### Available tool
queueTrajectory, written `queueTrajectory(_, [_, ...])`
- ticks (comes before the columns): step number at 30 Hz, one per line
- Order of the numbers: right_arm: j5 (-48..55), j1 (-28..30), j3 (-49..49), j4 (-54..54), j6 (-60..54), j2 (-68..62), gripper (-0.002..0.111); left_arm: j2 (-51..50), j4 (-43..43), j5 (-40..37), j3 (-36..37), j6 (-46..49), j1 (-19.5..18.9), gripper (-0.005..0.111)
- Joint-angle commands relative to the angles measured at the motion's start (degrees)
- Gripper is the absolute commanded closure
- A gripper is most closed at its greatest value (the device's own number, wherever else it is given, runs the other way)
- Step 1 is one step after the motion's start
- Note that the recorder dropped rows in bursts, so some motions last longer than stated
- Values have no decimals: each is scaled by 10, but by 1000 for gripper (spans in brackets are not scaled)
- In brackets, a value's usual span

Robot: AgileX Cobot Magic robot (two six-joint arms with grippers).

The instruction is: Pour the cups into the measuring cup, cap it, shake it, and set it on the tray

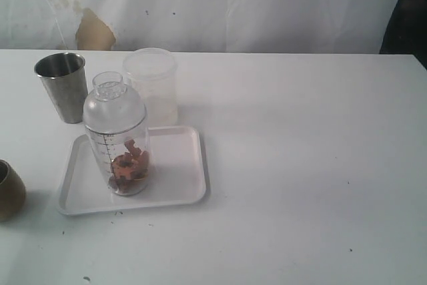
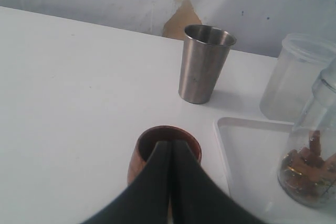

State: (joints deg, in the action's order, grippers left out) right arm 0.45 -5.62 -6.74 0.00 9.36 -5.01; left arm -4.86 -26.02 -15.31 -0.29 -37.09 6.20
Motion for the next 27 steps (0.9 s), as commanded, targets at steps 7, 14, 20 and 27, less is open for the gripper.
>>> queueTrajectory(7, [65,50,67,0,-35,50,108,2,-2,3,3,1,2,106])
queueTrajectory(14, [182,56,67,0,-94,50,108,2,-2,5,3,1,2,106])
queueTrajectory(20, [190,56,67,0,-94,50,108,2,-2,5,3,1,2,106])
queueTrajectory(27, [190,56,67,0,-94,50,108,2,-2,5,3,1,2,106])
